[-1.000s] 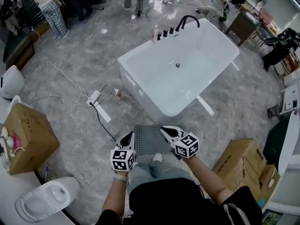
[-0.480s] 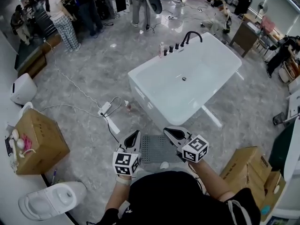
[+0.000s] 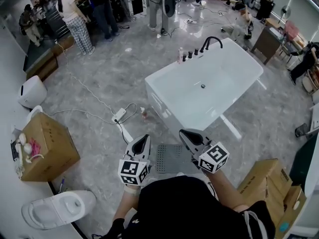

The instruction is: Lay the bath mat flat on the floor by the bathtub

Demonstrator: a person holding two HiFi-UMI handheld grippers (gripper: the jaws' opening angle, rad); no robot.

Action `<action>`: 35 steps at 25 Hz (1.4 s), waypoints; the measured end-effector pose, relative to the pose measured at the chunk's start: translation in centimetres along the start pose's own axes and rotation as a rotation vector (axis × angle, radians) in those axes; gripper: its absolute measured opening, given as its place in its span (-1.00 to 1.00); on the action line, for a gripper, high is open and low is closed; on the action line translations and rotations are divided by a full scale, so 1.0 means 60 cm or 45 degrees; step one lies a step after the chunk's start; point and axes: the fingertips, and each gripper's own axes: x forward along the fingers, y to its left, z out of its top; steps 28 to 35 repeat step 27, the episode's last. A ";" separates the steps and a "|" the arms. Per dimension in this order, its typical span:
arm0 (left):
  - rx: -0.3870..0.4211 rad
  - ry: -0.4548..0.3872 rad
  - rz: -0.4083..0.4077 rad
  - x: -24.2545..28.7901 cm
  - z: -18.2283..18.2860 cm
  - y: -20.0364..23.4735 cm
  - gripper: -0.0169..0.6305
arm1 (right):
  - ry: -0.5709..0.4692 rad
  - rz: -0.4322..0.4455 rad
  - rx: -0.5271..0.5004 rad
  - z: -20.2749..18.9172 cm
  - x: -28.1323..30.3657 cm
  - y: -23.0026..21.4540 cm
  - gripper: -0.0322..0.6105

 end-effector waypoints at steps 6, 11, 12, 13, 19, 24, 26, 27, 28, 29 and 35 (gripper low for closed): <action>-0.009 -0.011 0.027 -0.010 0.005 0.013 -0.89 | 0.031 0.009 -0.009 -0.014 -0.001 0.012 -0.82; -0.026 -0.022 0.038 -0.012 0.004 0.021 -0.89 | 0.023 0.003 -0.002 -0.016 -0.002 0.015 -0.82; -0.029 -0.023 0.037 -0.012 0.003 0.020 -0.89 | 0.025 0.003 -0.003 -0.017 -0.003 0.014 -0.82; -0.030 -0.023 0.037 -0.013 0.002 0.019 -0.89 | 0.026 0.004 -0.006 -0.017 -0.003 0.014 -0.82; -0.028 -0.008 0.043 -0.026 -0.002 0.017 -0.89 | 0.035 -0.012 -0.005 -0.020 -0.011 0.016 -0.82; -0.025 -0.004 0.057 -0.039 -0.007 0.018 -0.89 | 0.040 -0.008 -0.010 -0.022 -0.016 0.021 -0.82; -0.023 -0.004 0.066 -0.042 -0.008 0.016 -0.89 | 0.043 -0.005 -0.017 -0.022 -0.021 0.021 -0.82; -0.022 -0.004 0.070 -0.044 -0.009 0.015 -0.89 | 0.045 -0.005 -0.020 -0.022 -0.023 0.021 -0.82; -0.022 -0.004 0.070 -0.044 -0.009 0.015 -0.89 | 0.045 -0.005 -0.020 -0.022 -0.023 0.021 -0.82; -0.022 -0.004 0.070 -0.044 -0.009 0.015 -0.89 | 0.045 -0.005 -0.020 -0.022 -0.023 0.021 -0.82; -0.022 -0.004 0.070 -0.044 -0.009 0.015 -0.89 | 0.045 -0.005 -0.020 -0.022 -0.023 0.021 -0.82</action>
